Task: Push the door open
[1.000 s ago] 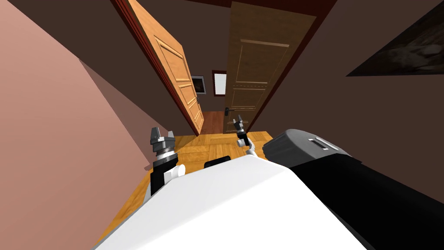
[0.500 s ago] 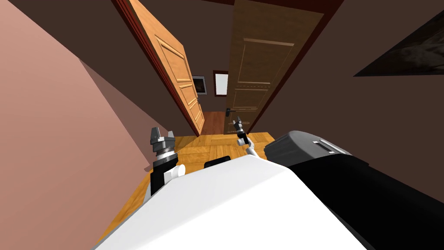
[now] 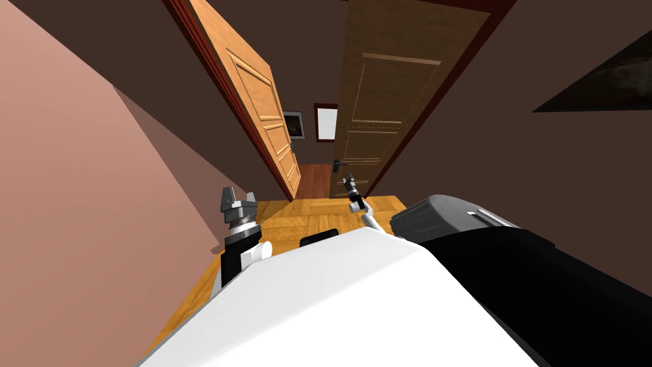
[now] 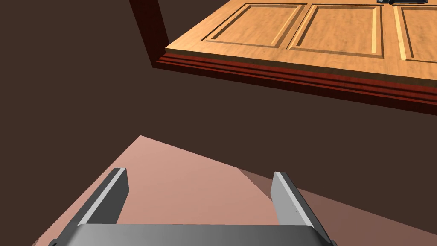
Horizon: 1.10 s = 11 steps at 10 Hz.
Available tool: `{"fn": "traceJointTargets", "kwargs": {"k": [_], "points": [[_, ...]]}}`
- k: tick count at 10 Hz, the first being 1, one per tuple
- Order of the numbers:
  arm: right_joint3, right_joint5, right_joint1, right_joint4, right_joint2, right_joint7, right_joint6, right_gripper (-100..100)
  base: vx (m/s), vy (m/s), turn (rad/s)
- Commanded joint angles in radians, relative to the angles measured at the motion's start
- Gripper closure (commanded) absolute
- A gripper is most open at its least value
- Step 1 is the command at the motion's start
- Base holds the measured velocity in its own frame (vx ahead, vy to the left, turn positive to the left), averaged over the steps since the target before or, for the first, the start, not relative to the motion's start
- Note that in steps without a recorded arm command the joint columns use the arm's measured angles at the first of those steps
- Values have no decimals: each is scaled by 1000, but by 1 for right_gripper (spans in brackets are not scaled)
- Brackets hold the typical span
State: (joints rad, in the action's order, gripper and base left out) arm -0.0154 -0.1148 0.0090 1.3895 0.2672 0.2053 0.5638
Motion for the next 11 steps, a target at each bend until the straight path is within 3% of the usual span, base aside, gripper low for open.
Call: {"fn": "traceJointTargets", "kwargs": {"k": [1,2,4,7,9,10,11], "points": [[-3,-9,-19,-50,16,3,-4,-100,52,8,18],[-3,-9,-19,-54,16,3,-4,-100,43,5,7],[-8,-23,-56,-123,38,6,-9,-100,64,1,21],[-10,-30,-75,-179,49,8,-11,-100,51,5,13],[-14,-43,-109,-243,69,11,-15,-100,70,4,20],[-14,-43,-109,-257,69,11,-15,-100,68,7,10],[-16,-50,-127,-285,80,12,-17,-100,58,0,16]]}}
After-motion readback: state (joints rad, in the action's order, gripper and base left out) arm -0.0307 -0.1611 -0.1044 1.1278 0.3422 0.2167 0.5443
